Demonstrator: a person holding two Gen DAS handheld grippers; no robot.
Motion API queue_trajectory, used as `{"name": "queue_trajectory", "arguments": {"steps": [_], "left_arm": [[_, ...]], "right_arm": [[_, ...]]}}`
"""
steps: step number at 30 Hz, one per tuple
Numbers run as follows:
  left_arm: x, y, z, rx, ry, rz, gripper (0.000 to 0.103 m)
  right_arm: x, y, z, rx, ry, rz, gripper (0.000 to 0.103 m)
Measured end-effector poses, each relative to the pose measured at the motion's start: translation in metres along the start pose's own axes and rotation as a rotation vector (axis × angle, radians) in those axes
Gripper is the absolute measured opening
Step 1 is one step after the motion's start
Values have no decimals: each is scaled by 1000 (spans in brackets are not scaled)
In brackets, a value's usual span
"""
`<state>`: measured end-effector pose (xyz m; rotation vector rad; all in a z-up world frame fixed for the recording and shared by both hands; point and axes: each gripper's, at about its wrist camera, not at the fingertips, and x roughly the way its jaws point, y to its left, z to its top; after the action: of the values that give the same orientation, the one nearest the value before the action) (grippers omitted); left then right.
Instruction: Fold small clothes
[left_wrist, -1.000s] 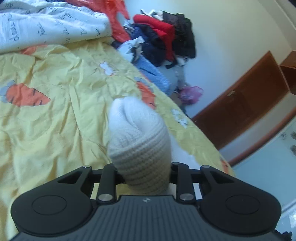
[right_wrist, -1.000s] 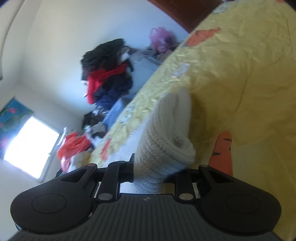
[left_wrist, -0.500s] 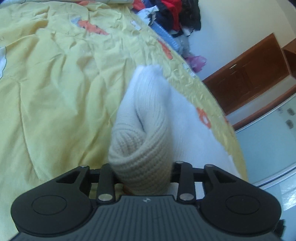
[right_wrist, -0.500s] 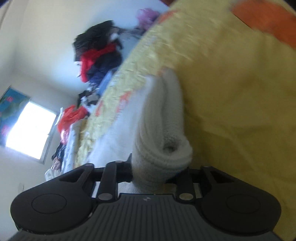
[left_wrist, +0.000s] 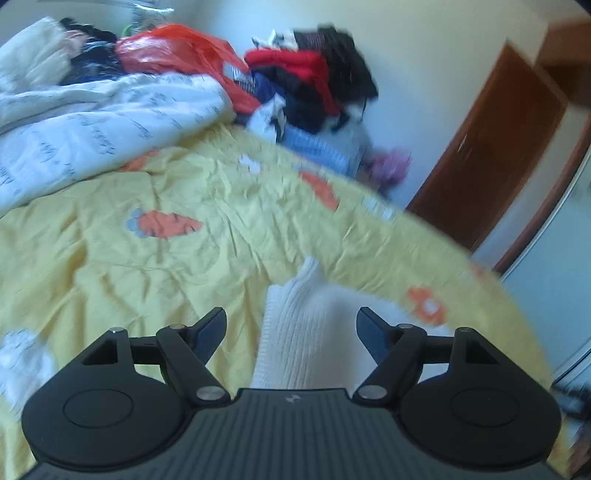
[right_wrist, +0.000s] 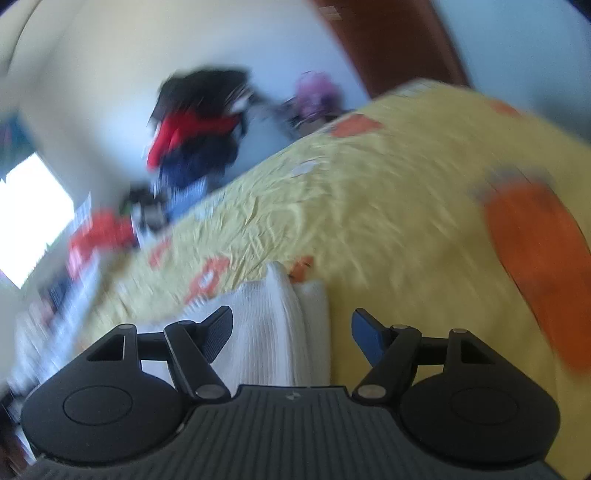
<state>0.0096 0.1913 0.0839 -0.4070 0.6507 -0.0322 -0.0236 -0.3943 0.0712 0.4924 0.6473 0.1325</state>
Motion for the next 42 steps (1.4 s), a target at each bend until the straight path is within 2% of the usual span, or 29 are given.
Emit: {"name": "queue_trajectory", "arguments": {"steps": [2, 3, 5, 7, 9, 10, 11, 12, 13, 14, 15, 17, 19, 20, 22, 23, 25, 26, 27, 28, 30, 32, 34, 36, 38, 39, 42], "left_arm": [[27, -13, 1, 41, 49, -38, 77], [37, -19, 1, 55, 66, -40, 77], [58, -33, 1, 120, 87, -14, 77], [75, -44, -3, 199, 98, 67, 77], [88, -51, -8, 257, 124, 107, 77], [92, -53, -10, 280, 127, 116, 77], [95, -54, -12, 301, 126, 114, 76], [95, -54, -15, 312, 124, 109, 75], [96, -53, -15, 309, 123, 100, 57], [96, -51, -14, 297, 130, 88, 24], [94, -50, -11, 276, 136, 74, 19], [86, -52, -6, 248, 117, 46, 19], [83, -57, -5, 271, 94, 43, 19], [88, -58, -7, 282, 103, 54, 19], [104, -52, -13, 276, 143, 73, 20], [105, -49, -15, 272, 122, 64, 21], [102, -51, -14, 271, 125, 71, 21], [98, -53, -12, 281, 123, 82, 26], [93, -56, -12, 292, 115, 107, 29], [87, -59, -11, 308, 98, 135, 35], [70, -66, -10, 349, 39, 169, 40], [54, -76, -10, 373, -29, 177, 52], [46, -90, -13, 391, -75, 150, 72], [53, -110, -22, 448, -68, 112, 72], [71, -125, -33, 497, -31, 102, 72], [81, -129, -39, 508, -9, 110, 72], [106, -126, -54, 506, 66, 148, 72]], "right_arm": [[33, 14, 15, -93, 52, 0, 73], [48, 21, 22, -117, 69, 4, 71], [77, 31, 32, -170, 96, -14, 69], [104, 38, 40, -217, 139, -46, 69], [126, 43, 40, -216, 183, -72, 55], [131, 43, 38, -210, 209, -61, 37], [136, 44, 35, -213, 232, -38, 14], [141, 44, 32, -218, 251, -18, 14], [141, 44, 30, -232, 253, -6, 14], [141, 43, 30, -233, 248, -1, 12], [138, 39, 33, -206, 239, 3, 12], [123, 33, 41, -176, 173, 9, 11], [108, 25, 47, -126, 111, 31, 11], [106, 21, 47, -98, 104, 43, 10], [114, 11, 39, -101, 142, 1, 11], [119, 9, 32, -115, 166, -22, 10], [121, 10, 25, -132, 152, -41, 11], [119, 12, 25, -121, 140, -48, 12], [117, 14, 26, -116, 128, -53, 15], [115, 18, 26, -118, 119, -66, 27], [104, 27, 29, -135, 98, -110, 46], [84, 41, 33, -169, 6, -106, 51], [62, 59, 31, -183, -86, -59, 51], [49, 80, 23, -200, -126, 7, 57], [54, 98, 10, -221, -83, 59, 65], [62, 105, 3, -249, -50, 66, 65], [89, 113, -24, -357, 21, -24, 65]]}}
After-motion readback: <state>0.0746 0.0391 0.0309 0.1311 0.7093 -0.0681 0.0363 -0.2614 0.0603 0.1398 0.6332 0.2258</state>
